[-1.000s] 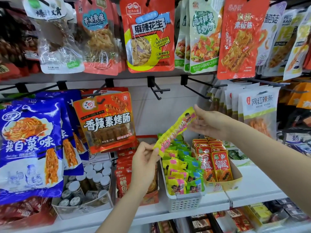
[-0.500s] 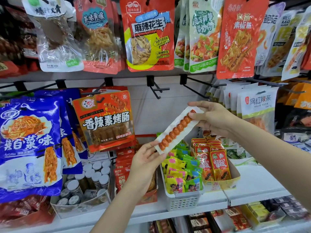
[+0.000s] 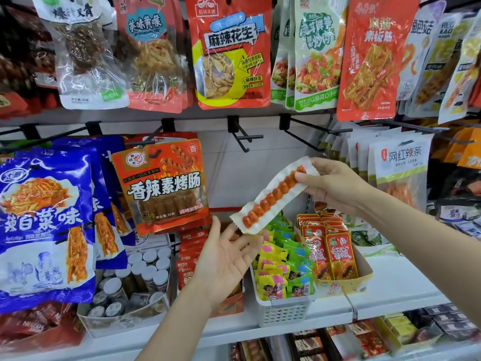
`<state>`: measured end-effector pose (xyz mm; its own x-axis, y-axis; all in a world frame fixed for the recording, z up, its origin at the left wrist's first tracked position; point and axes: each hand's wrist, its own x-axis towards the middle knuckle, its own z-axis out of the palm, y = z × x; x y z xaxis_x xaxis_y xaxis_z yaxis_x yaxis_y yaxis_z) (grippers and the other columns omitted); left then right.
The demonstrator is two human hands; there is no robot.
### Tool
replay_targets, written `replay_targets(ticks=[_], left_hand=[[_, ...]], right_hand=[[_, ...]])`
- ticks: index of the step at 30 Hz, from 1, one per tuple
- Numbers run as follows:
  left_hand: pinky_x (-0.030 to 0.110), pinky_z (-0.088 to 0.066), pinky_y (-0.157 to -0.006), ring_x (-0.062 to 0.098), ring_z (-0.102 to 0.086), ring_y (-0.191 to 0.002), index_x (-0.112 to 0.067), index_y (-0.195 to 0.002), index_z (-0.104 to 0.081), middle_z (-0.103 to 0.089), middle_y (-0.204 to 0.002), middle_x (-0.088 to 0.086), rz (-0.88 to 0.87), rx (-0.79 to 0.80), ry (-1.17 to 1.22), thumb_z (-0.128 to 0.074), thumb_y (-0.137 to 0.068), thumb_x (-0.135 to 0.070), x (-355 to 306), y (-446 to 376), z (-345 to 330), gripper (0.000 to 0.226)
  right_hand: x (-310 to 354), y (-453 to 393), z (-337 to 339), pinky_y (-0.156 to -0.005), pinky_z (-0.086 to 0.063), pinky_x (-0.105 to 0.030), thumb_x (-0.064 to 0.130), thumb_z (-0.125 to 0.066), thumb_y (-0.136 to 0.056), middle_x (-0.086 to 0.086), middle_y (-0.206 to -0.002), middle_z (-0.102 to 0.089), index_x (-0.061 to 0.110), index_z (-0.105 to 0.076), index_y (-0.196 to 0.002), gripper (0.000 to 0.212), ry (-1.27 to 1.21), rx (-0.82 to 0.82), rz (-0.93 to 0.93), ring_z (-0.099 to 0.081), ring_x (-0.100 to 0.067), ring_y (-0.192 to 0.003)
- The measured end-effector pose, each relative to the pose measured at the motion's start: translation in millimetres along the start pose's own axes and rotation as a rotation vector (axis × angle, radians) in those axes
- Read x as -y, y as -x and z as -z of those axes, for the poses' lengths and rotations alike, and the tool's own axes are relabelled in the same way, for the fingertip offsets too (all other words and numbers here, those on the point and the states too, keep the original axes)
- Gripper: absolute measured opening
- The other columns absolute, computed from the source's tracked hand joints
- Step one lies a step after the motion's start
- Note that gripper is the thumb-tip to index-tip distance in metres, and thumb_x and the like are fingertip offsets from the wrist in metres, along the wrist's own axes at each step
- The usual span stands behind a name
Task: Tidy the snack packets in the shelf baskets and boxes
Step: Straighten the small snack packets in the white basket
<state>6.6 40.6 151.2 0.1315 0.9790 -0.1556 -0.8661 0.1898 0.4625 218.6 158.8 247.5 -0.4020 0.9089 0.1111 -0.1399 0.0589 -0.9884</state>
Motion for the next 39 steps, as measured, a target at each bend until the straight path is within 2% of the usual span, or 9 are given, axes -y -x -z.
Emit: replay_targets(ticks=[6, 12, 17, 20, 23, 26, 29, 33, 39], left_hand=[[0.025, -0.060, -0.070, 0.022, -0.072, -0.091, 0.003, -0.101, -0.072, -0.070, -0.111, 0.020, -0.080, -0.040, -0.101, -0.066, -0.082, -0.003, 3.3, -7.9, 6.0, 0.021], [0.023, -0.056, -0.074, 0.017, -0.072, -0.094, -0.010, -0.106, -0.069, -0.076, -0.102, 0.007, -0.420, -0.177, -0.612, -0.070, -0.082, 0.000, 6.1, -15.5, 20.2, 0.026], [0.018, -0.054, -0.076, 0.010, -0.070, -0.092, -0.013, -0.102, -0.070, -0.075, -0.097, 0.000, -0.595, -0.225, -0.857, -0.077, -0.080, -0.002, 1.3, -31.2, 21.6, 0.026], [0.020, -0.054, -0.078, 0.012, -0.068, -0.088, -0.011, -0.105, -0.066, -0.071, -0.097, 0.002, -0.651, -0.334, -0.959, -0.075, -0.084, -0.007, -6.7, -48.7, 26.3, 0.023], [0.021, -0.049, -0.085, 0.013, -0.063, -0.102, -0.014, -0.115, -0.062, -0.066, -0.115, 0.001, -0.579, -0.402, -1.327, -0.066, -0.092, -0.015, -12.0, -66.8, 39.2, 0.024], [0.014, -0.038, -0.093, 0.011, -0.054, -0.115, -0.017, -0.129, -0.057, -0.056, -0.130, -0.002, -0.564, -0.273, -1.666, -0.064, -0.093, -0.029, -11.1, -80.0, 46.8, 0.039], [0.027, -0.029, -0.111, 0.018, -0.040, -0.134, -0.016, -0.141, -0.046, -0.045, -0.144, 0.001, -0.533, -0.131, -1.861, -0.062, -0.093, -0.042, -7.8, -95.2, 44.7, 0.057], [0.035, -0.025, -0.116, 0.023, -0.030, -0.141, -0.018, -0.149, -0.035, -0.035, -0.154, 0.002, -0.439, 0.007, -2.022, -0.056, -0.092, -0.055, -2.4, -116.3, 40.2, 0.071], [0.033, -0.033, -0.109, 0.020, -0.042, -0.130, -0.014, -0.139, -0.051, -0.046, -0.139, 0.003, -0.448, 0.040, -2.106, -0.050, -0.094, -0.057, -1.1, -122.6, 52.8, 0.062]], right_hand=[[1.3, 5.8, 10.9, -0.085, -0.057, -0.040, -0.004, -0.067, -0.077, -0.018, -0.124, -0.065, 0.008, -0.074, -0.086, 0.016, -0.029, 0.223, -0.059, -0.065, -0.033, -0.113], [3.5, 4.2, 24.7, -0.094, -0.054, -0.039, -0.002, -0.050, -0.096, -0.022, -0.126, -0.063, 0.016, -0.053, -0.137, 0.045, -0.051, 0.314, -0.190, -0.061, -0.035, -0.119], [0.6, -0.4, 15.0, -0.085, -0.058, -0.030, 0.024, -0.066, -0.089, -0.003, -0.097, -0.077, 0.016, -0.073, -0.107, 0.020, 0.624, 0.161, -0.075, -0.073, -0.017, -0.094], [2.6, -5.2, 14.4, -0.071, -0.060, -0.022, 0.024, -0.066, -0.090, -0.003, -0.086, -0.077, 0.016, -0.076, -0.096, 0.014, 0.666, -0.062, 0.077, -0.074, -0.011, -0.080], [-2.2, -12.7, 22.3, -0.049, -0.049, -0.010, 0.024, -0.066, -0.091, 0.001, -0.076, -0.074, 0.015, -0.075, -0.093, 0.013, 0.701, -0.303, 0.195, -0.070, -0.001, -0.064], [-15.8, -20.3, 27.6, -0.061, -0.058, -0.024, 0.025, -0.065, -0.091, 0.001, -0.079, -0.074, 0.018, -0.074, -0.098, 0.013, 0.801, -0.376, 0.223, -0.072, -0.008, -0.067], [-27.0, -28.0, 31.6, -0.075, -0.060, -0.044, 0.028, -0.066, -0.091, -0.002, -0.082, -0.075, 0.016, -0.076, -0.101, 0.018, 0.852, -0.406, 0.224, -0.072, -0.016, -0.074], [-34.4, -31.9, 32.9, -0.070, -0.059, -0.026, 0.034, -0.067, -0.089, 0.005, -0.070, -0.073, 0.020, -0.078, -0.095, 0.018, 0.958, -0.371, 0.280, -0.069, -0.003, -0.066], [-37.9, -35.2, 38.1, -0.069, -0.057, -0.047, 0.036, -0.066, -0.090, -0.011, -0.072, -0.073, 0.018, -0.076, -0.089, 0.021, 1.037, -0.310, 0.293, -0.072, -0.026, -0.072]])
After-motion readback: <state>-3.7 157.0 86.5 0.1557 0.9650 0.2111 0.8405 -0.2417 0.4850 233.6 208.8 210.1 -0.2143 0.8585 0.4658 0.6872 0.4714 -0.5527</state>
